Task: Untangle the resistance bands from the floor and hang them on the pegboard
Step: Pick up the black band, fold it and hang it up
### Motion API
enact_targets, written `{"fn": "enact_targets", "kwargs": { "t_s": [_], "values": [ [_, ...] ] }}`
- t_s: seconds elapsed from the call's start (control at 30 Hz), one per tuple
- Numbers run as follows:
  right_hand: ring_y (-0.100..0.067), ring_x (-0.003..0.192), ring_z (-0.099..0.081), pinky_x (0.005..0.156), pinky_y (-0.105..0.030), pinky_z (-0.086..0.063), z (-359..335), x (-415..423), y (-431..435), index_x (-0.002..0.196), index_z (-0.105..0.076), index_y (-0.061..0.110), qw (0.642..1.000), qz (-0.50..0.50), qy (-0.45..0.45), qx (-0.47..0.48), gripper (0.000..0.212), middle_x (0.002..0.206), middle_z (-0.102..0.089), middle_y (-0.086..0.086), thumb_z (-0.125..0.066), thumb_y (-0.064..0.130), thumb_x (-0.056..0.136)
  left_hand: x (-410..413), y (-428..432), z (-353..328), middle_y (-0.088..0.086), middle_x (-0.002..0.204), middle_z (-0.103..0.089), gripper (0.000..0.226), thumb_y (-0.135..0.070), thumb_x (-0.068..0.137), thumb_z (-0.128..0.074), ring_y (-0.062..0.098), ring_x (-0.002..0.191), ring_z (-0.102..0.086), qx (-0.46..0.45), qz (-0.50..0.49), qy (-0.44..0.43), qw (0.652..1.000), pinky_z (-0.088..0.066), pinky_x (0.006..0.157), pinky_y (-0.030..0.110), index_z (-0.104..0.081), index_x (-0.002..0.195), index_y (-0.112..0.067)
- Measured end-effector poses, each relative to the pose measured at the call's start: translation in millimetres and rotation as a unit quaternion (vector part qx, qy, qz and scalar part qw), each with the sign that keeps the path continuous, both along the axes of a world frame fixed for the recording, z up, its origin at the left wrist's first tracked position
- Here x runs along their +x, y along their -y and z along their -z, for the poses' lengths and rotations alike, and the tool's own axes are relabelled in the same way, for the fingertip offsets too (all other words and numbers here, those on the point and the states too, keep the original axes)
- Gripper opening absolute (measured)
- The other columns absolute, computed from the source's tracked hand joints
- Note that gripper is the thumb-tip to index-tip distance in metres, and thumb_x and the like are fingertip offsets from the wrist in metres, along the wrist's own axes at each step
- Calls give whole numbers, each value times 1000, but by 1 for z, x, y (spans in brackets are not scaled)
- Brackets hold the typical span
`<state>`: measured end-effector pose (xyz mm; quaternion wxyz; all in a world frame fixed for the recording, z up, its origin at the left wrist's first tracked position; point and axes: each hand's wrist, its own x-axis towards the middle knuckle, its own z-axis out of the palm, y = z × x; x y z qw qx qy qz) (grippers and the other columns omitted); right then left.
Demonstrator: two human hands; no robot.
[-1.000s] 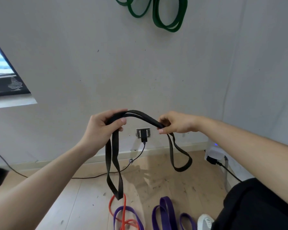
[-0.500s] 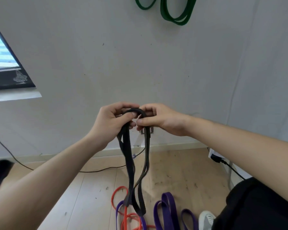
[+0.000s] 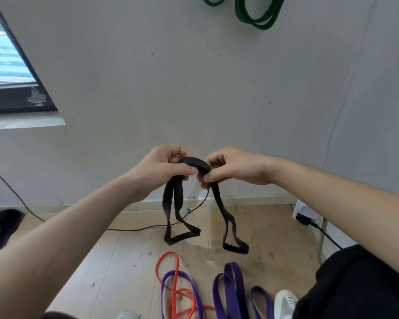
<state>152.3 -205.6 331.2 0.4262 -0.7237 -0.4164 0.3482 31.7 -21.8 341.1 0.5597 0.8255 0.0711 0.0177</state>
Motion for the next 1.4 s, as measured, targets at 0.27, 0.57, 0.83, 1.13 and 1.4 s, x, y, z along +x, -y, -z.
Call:
{"fn": "enact_targets", "kwargs": {
  "t_s": [0.27, 0.57, 0.83, 1.13, 1.4],
  "values": [
    [-31, 87, -59, 97, -61, -43, -6, 1, 3, 93, -70, 12, 998, 17, -33, 48, 11, 91, -60, -21, -72, 20, 85, -1, -6, 0, -1, 72, -68, 27, 0, 83, -77, 13, 67, -61, -63, 39, -4, 997, -48, 71, 23, -62, 104, -8],
    [-13, 66, -51, 69, -22, -48, -20, -7, 5, 82, -67, 16, 990, 21, -61, 127, 13, 67, -52, 6, -62, 15, 94, -4, -1, 4, 15, 85, -74, 42, -3, 83, -78, 28, 86, -73, -66, 91, -1, 994, -58, 82, 30, -51, 113, 10],
    [-13, 65, -50, 82, -32, -49, -27, 14, 17, 94, -59, 7, 966, 104, -108, 210, 13, 67, -50, 3, -59, 19, 94, -8, -8, 9, 10, 81, -74, 26, -2, 83, -77, 29, 87, -73, -28, 59, 24, 998, -58, 85, 34, -57, 99, -2],
    [-19, 75, -59, 79, -29, -51, -12, 39, 37, 93, -64, 8, 982, 93, -99, 130, 19, 74, -57, -4, -65, 25, 85, -14, -12, 1, 14, 90, -68, 42, -28, 66, -84, 28, 83, -72, -130, 8, 60, 990, -60, 81, 35, -62, 97, -10],
    [-21, 96, -65, 95, -35, -49, -9, 20, 26, 109, -67, 11, 999, 12, -1, 32, 28, 99, -67, -19, -77, 12, 83, -10, 5, -3, 9, 82, -70, 30, -16, 78, -84, 23, 75, -70, -106, 25, 69, 992, -59, 79, 32, -61, 96, -8]
  ]
}}
